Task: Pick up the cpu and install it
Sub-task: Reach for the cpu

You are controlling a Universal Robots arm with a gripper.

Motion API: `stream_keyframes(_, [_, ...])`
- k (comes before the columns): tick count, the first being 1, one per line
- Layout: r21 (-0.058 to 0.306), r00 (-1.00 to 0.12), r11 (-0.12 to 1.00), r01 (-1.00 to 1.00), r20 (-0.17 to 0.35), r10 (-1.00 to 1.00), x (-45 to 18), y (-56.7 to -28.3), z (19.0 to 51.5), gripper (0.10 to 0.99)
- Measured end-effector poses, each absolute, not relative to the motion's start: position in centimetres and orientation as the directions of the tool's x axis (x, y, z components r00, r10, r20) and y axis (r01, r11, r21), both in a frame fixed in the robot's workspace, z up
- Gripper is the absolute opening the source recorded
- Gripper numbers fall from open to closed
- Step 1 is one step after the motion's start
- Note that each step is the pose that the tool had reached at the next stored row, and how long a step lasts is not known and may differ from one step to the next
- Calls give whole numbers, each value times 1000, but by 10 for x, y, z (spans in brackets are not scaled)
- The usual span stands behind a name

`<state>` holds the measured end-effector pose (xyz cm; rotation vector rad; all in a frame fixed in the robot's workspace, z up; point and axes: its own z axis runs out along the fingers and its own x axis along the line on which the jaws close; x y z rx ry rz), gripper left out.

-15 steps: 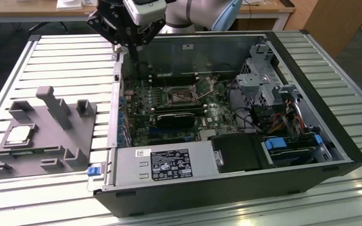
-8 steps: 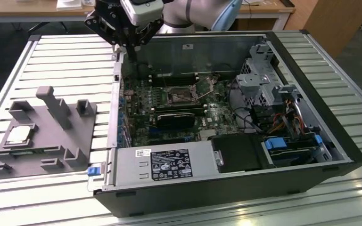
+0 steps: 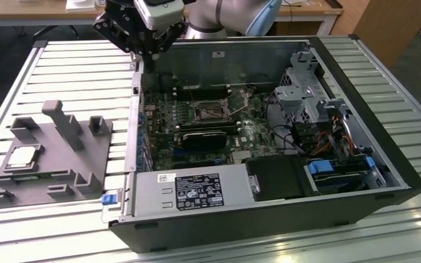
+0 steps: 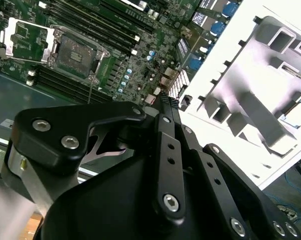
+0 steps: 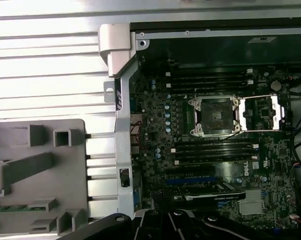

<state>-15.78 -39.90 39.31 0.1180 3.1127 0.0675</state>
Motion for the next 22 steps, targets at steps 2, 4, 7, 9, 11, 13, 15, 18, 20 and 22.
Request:
stream_keyframes(2, [44, -997, 996, 75, -23, 76, -163, -399, 393, 106])
stream_keyframes(4, [44, -997, 996, 75, -22, 76, -169, -399, 392, 106])
stream_keyframes(7, [44, -997, 996, 75, -19, 76, -178, -399, 392, 106])
stream_keyframes(9, [44, -997, 996, 75, -17, 76, -184, -399, 392, 106])
stream_keyframes(11, [44, -997, 996, 76, -15, 76, -189, -399, 391, 106])
stream_keyframes(13, [44, -997, 996, 76, -14, 76, -194, -399, 391, 106])
stream_keyframes(15, [43, -997, 996, 76, -12, 76, -198, -399, 391, 106])
stream_keyframes(18, [43, -997, 996, 76, -9, 76, -205, -399, 390, 106])
stream_keyframes(20, [43, -997, 996, 76, -7, 76, -210, -399, 390, 106])
stream_keyframes(22, [43, -997, 996, 76, -5, 76, -214, -399, 390, 106])
